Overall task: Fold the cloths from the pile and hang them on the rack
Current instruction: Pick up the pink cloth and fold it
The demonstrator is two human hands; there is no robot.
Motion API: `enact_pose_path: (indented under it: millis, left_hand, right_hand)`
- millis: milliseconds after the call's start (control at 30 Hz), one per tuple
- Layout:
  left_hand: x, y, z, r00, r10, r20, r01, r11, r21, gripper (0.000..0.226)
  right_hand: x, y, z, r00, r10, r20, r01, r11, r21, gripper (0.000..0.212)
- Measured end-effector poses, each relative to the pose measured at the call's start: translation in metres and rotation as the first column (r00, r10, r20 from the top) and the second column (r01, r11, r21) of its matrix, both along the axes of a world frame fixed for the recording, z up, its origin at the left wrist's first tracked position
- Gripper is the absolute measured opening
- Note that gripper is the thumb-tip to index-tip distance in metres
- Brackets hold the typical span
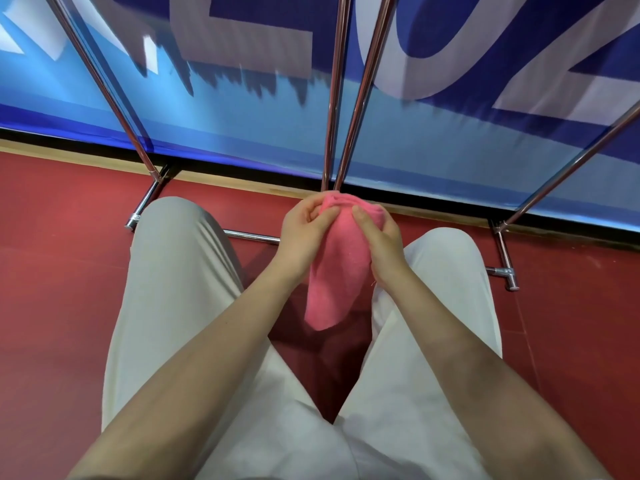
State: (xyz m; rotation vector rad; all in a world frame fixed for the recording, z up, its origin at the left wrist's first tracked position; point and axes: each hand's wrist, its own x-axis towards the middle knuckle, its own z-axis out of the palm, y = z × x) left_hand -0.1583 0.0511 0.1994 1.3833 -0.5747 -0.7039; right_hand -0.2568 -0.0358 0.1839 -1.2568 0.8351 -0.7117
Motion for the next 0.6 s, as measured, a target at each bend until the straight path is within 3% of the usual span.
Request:
enact_pose_path:
  millis: [100, 233, 600]
  left_hand:
    - [0.012, 0.004, 0.014, 0.996, 0.065, -0.054, -0.069, 0.995, -0.071, 0.022]
    - [0.025, 0.012, 0.019, 0.988, 0.101, -0.116, -0.115, 0.986, -0.124, 0.024]
    - [0.033, 0.013, 0.018, 0.972, 0.149, -0.181, -0.179, 0.97, -0.166, 0.021]
  right_hand:
    - [0.003, 0.003, -0.004, 0.989, 0.144, 0.03, -0.145, 0.989, 0.014, 0.034]
    - [0.01, 0.016, -0.02, 0.939, 0.285, -0.194, -0.296, 0.955, -0.03, 0.031]
    - [0.03, 0.031, -0.066, 0.822, 0.385, -0.419, -0.402, 0.914, 0.05, 0.036]
